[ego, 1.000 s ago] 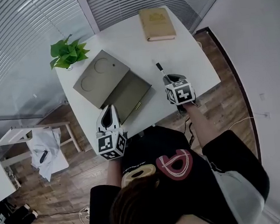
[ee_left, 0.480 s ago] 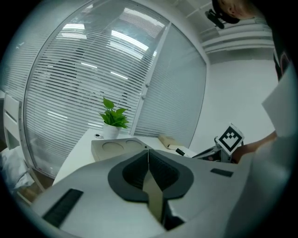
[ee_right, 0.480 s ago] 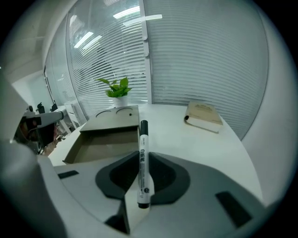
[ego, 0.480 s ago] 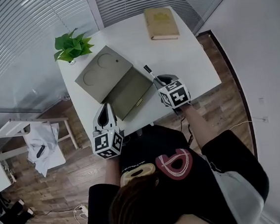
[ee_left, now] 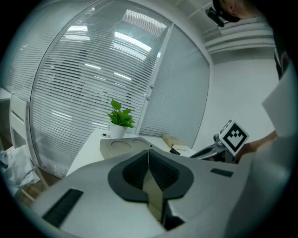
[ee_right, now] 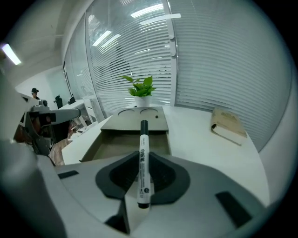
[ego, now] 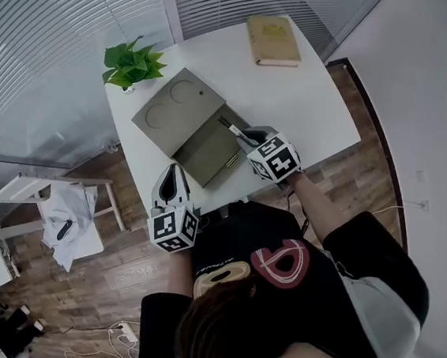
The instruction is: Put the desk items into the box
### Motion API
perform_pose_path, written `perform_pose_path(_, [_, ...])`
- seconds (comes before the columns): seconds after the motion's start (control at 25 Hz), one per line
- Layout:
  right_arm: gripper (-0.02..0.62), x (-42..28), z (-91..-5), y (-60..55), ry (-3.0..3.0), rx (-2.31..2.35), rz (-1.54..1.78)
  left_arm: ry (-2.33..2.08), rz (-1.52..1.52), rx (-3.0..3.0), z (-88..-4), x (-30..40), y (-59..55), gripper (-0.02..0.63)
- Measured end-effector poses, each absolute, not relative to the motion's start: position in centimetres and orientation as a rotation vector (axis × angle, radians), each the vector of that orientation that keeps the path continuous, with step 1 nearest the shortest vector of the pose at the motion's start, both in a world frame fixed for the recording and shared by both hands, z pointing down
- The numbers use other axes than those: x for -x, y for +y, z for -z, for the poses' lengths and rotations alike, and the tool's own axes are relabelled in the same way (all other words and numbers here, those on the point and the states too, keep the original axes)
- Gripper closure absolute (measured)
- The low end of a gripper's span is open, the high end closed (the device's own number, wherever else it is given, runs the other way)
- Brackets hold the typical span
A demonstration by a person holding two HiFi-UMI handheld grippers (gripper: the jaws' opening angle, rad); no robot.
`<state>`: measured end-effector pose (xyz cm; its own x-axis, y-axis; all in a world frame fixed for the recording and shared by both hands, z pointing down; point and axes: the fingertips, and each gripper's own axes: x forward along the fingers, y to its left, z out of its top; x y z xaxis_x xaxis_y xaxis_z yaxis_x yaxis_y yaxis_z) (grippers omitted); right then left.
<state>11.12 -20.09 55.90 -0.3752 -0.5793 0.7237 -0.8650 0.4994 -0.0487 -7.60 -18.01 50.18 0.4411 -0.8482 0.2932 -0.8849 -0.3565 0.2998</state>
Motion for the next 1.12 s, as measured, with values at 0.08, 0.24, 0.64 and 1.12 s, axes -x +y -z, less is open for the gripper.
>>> perform_pose_path(0.08, [0.523,-10.0,-55.9,-20.1,-2.106,-1.145,-0.551,-1.478,-0.116,-2.283,-50.0,8.1,-18.0,0.586])
perform_pose_path(0.24, [0.523,-8.1,-55.9,-19.9,-2.136,-1.070,-0.523,-1.510,-0.105,-2.266,-49.8,9.0,-17.7,0.586])
perform_pose_path(0.64, [0.523,-3.7,-56.1,-19.7,-2.176,-0.853,-0.417,-1.599,-0.088,-2.210,-49.7,11.4,-17.1,0.586])
perform_pose_path(1.12, [0.523,-1.7,-57.5,-19.5,-2.131,-0.654,-0.308,-1.663,-0.081,-2.158,-49.7,12.8,-16.8,0.586])
